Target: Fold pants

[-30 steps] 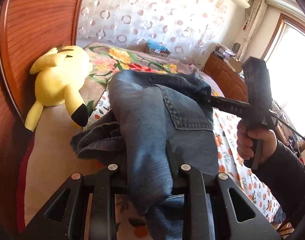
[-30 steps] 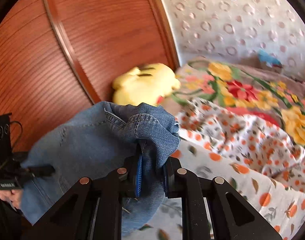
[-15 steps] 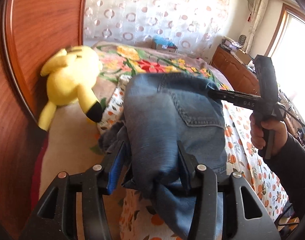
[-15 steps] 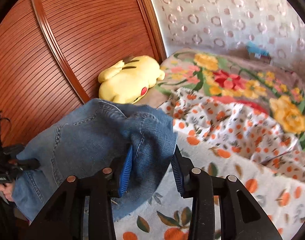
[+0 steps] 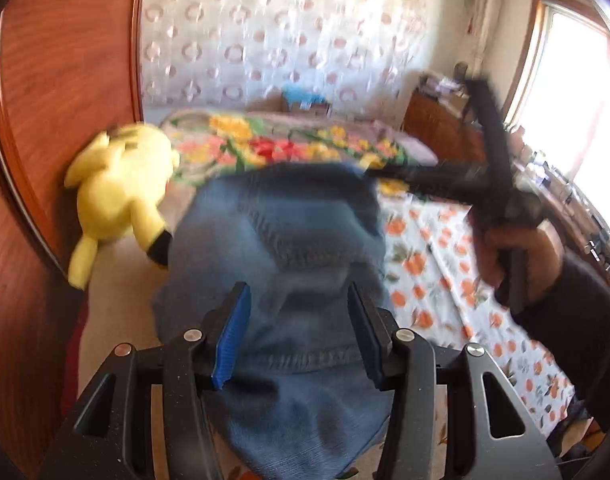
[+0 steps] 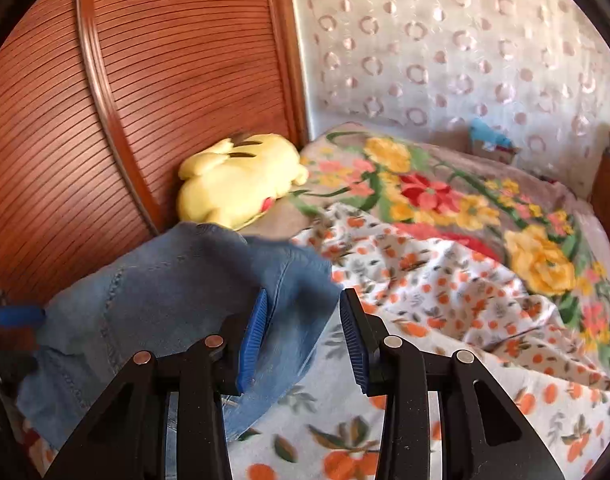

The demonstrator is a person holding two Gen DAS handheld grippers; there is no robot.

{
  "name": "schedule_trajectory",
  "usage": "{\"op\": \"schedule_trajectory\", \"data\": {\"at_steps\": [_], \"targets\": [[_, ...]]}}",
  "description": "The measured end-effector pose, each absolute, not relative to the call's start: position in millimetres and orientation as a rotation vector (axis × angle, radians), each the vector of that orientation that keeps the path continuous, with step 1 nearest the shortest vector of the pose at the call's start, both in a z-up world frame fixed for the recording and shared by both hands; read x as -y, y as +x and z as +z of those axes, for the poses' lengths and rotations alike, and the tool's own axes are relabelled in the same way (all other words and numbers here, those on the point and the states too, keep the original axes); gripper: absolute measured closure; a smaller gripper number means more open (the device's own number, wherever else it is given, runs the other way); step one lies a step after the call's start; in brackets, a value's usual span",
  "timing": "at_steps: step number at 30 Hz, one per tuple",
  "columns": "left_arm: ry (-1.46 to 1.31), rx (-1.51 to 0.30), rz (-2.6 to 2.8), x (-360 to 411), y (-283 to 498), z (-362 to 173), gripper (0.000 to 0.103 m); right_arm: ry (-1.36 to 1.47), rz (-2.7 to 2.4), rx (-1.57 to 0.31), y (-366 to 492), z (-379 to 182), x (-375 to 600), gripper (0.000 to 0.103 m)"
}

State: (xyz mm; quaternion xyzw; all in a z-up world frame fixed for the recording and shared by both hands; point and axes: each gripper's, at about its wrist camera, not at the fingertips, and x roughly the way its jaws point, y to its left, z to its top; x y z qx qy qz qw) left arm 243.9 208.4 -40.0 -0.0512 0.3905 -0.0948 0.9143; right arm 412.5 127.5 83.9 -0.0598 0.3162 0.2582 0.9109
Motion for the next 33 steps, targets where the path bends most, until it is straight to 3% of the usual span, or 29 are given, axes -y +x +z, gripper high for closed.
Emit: {"op": "schedule_trajectory", "data": {"at_steps": [7, 13, 17, 18, 33], "targets": [[-0.147, -0.878, -0.149, -215.5, 236.4, -85.1, 0.052, -0.091, 0.741, -0.588, 394.2, 103.4, -143.0, 0.064], [-0.154, -0.858, -0.153, -216.0, 231.0, -87.1, 0.052, -0.216, 0.73, -0.663, 409.6, 74.0, -182.3, 0.064], [-0.16, -0.845, -0.162, -218.2, 225.6, -91.4, 0.052, -0.204, 0.695, -0.778, 437.6, 45.4, -178.4, 0.083], [-0.161, -0.842, -0.163, -218.6, 223.9, -93.6, 0.052, -0.21, 0.694, -0.773, 438.0, 42.7, -177.9, 0.084], [-0.182, -0.755, -0.144, -214.4, 189.9, -76.6, 0.051, -0.155, 0.752, -0.689, 367.8, 63.6, -157.6, 0.08]]}}
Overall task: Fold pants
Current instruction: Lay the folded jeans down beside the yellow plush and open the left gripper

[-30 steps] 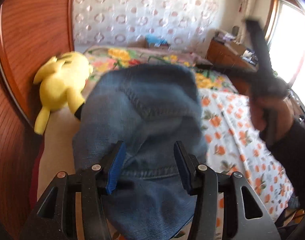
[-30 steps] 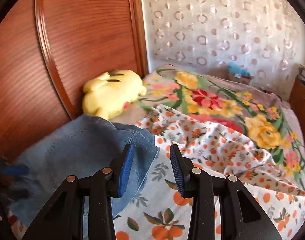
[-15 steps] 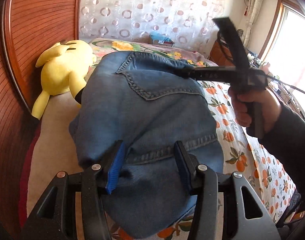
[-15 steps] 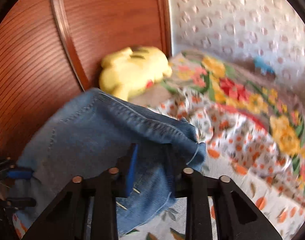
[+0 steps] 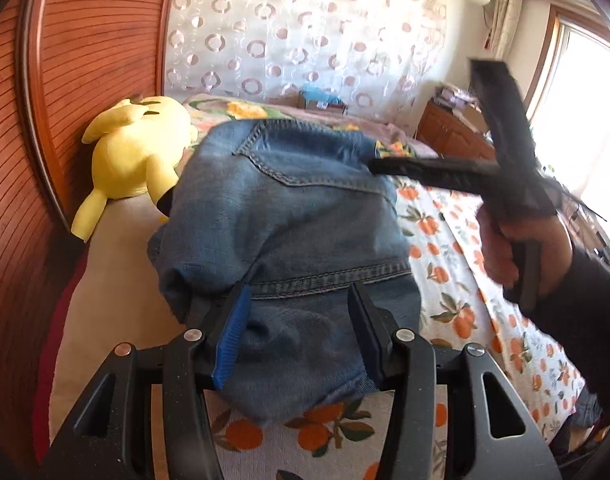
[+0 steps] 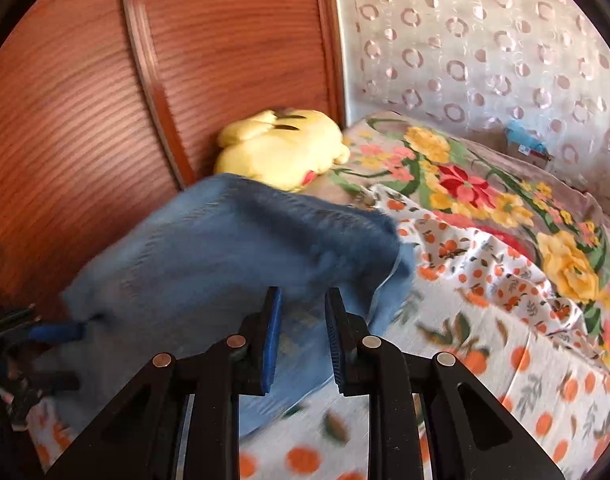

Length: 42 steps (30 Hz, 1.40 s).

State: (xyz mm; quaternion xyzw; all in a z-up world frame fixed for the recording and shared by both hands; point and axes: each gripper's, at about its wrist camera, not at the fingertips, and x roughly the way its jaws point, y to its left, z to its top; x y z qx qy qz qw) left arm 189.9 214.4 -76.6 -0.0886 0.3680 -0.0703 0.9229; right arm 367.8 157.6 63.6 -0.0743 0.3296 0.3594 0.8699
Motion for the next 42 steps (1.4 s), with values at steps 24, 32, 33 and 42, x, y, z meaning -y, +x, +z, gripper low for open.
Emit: {"op": "schedule_trajectory", "data": {"at_steps": [24, 32, 33, 42], "targets": [[-0.145, -0.644, -0.021, -197.3, 147.0, -50.9, 0.025, -0.159, 0.748, -0.69, 261.6, 48.4, -118.1, 0.078], [-0.108, -0.634, -0.048, -160.5, 141.2, -40.9, 0.015, -0.117, 0.679, -0.652, 217.5, 64.7, -66.2, 0.075], [-0.106, -0.626, -0.051, -156.2, 139.9, -39.1, 0.013, -0.109, 0.67, -0.646, 212.5, 67.4, -58.7, 0.075], [-0.073, -0.594, -0.13, -103.5, 135.7, -20.2, 0.013, -0.071, 0.556, -0.569, 147.7, 90.0, 7.2, 0.057]]}}
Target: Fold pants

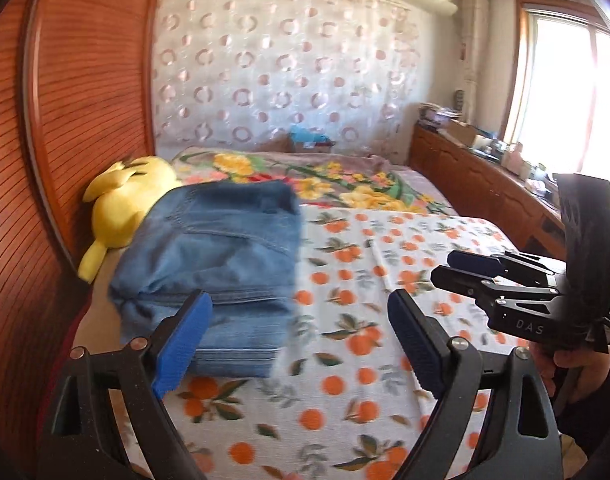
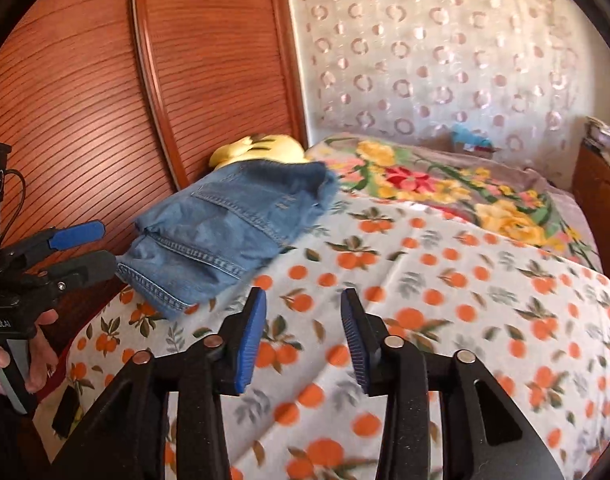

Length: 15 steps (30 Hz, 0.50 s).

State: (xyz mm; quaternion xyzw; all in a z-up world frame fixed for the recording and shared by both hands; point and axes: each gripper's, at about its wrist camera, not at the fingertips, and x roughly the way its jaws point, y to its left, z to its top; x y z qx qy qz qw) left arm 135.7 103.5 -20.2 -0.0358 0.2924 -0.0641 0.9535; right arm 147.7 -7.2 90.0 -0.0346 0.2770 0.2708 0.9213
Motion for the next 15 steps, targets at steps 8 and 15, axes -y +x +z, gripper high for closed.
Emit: {"op": "schedule_trajectory", "data": {"at_steps": [8, 15], "targets": [[-0.023, -0.534, -0.175, -53.3, 115.7, 0.2, 0.013, -0.023, 0.415, -0.484, 75.1, 113.4, 67.9, 0.035], [0.009, -0.529, -0.176, -22.4, 94.5, 10.5, 0.013, 0.021, 0.307, -0.426, 18.1, 129.7, 105.9, 0.027]]}}
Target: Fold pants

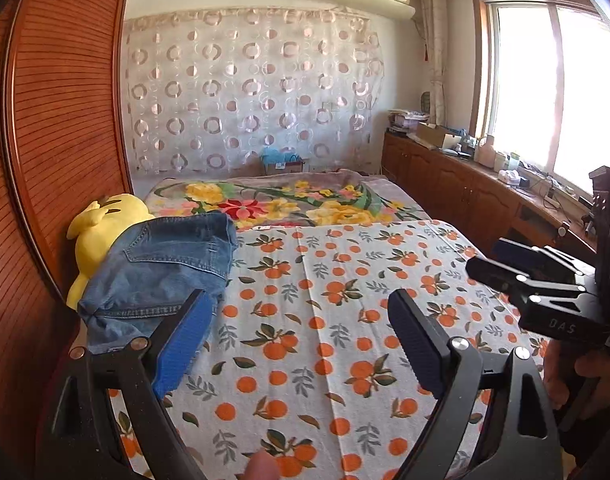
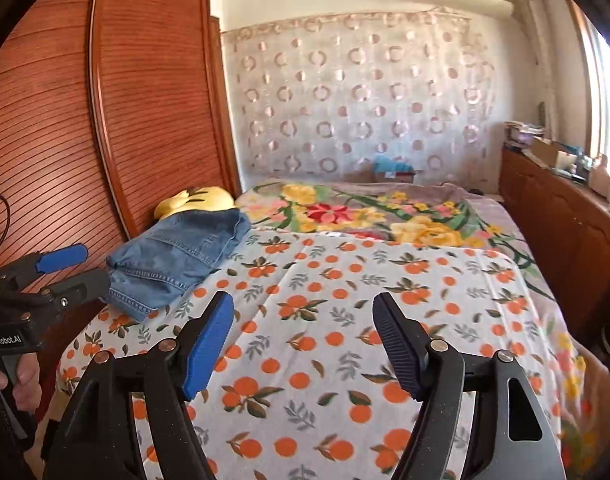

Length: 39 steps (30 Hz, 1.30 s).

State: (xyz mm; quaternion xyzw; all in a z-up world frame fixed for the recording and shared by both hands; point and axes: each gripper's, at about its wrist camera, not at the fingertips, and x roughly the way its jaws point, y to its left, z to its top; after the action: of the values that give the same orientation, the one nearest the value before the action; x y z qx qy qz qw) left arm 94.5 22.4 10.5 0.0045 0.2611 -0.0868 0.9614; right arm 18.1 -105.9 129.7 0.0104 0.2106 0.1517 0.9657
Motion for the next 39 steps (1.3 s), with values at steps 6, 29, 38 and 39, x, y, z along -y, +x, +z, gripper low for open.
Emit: {"op": "schedule_trajectory", "data": {"at_steps": [6, 29, 38, 39], "targets": [[0.048, -0.523, -0.154, -2.2, 78.1, 14.2, 0.013, 0.039, 0.246, -0.4, -28.5, 139.4, 123.8, 0.023], [0.039, -0.512, -0.129, 17.3, 58.8, 11.7, 0.013, 0.045, 0.165, -0.413, -70.2, 143.6, 128.8, 0.022], [0.038, -0.513, -0.128, 15.4, 58.9, 11.6, 0.013, 0.042, 0.169, -0.407, -65.6, 144.2, 131.5, 0.022], [0.038, -0.513, -0.128, 15.1, 58.9, 11.7, 0.013, 0.042, 0.171, -0.407, -64.9, 143.6, 131.9, 0.022]]}}
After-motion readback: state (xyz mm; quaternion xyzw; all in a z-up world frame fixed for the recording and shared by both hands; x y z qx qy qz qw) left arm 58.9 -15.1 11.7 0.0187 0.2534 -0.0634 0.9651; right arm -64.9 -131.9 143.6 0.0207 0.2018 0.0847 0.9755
